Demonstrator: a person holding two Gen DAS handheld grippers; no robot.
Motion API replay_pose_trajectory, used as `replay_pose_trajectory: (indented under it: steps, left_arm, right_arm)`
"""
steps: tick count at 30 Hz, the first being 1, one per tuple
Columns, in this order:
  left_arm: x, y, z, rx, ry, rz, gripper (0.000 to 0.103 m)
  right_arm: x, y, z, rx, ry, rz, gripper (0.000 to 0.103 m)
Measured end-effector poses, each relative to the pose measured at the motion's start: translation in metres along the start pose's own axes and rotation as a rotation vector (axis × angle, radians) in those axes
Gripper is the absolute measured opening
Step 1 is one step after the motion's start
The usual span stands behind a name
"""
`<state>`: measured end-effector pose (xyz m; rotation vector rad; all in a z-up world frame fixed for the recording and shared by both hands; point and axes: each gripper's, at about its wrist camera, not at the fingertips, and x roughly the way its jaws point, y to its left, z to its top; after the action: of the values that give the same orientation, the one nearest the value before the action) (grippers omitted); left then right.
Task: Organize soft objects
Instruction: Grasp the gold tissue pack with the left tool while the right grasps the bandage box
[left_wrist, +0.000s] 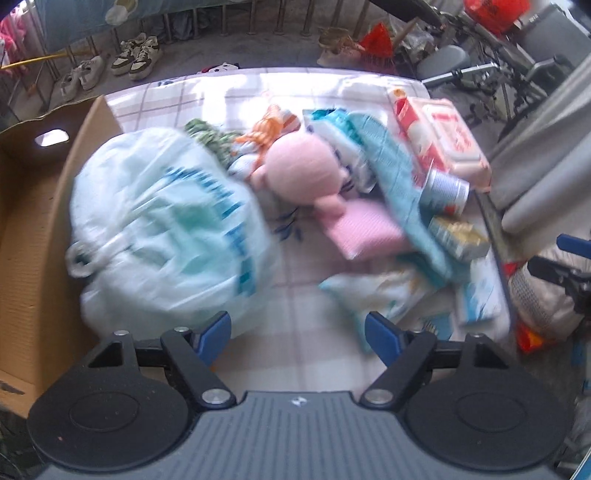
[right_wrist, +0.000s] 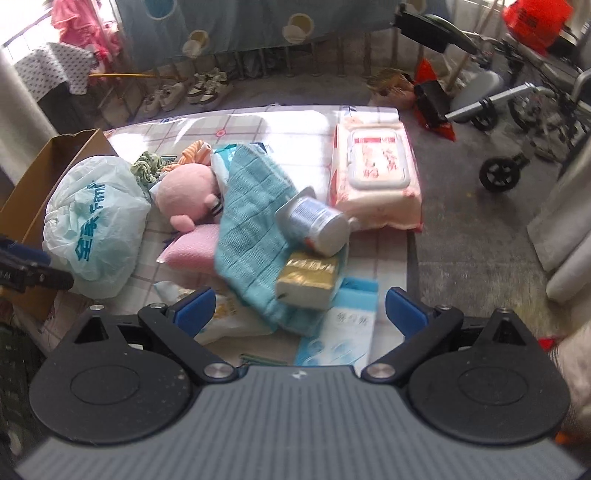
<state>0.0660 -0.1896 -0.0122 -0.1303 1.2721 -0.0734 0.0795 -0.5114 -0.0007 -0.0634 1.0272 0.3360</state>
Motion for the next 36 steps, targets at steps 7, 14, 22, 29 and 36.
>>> replay_pose_trajectory:
  steps: [7,14,22,29,36]
  left_arm:
    - [0.036,-0.042,0.017,-0.010,0.040,-0.014,0.061]
    - [0.072,-0.064,0.011,0.034,0.115,0.035,0.041]
    - [0.078,-0.064,0.009,0.049,0.141,0.061,0.040]
    - [0.077,-0.068,0.019,0.084,0.125,0.065,0.040]
    - [0.069,-0.075,0.040,0.062,0.109,-0.009,0.042]
  right_arm:
    - [0.039,-0.036,-0.001,-0.098,0.104,0.095,0.075]
    - [0.096,-0.055,-0.040,-0.002,0.257,0.073,0.075]
    - [0.137,-0.031,-0.048,-0.026,0.313,0.049,0.095]
    - [0.149,-0.003,-0.055,-0.138,0.309,-0.029,0.096]
    - [0.141,-0.003,-0.058,-0.144,0.329,-0.045,0.077]
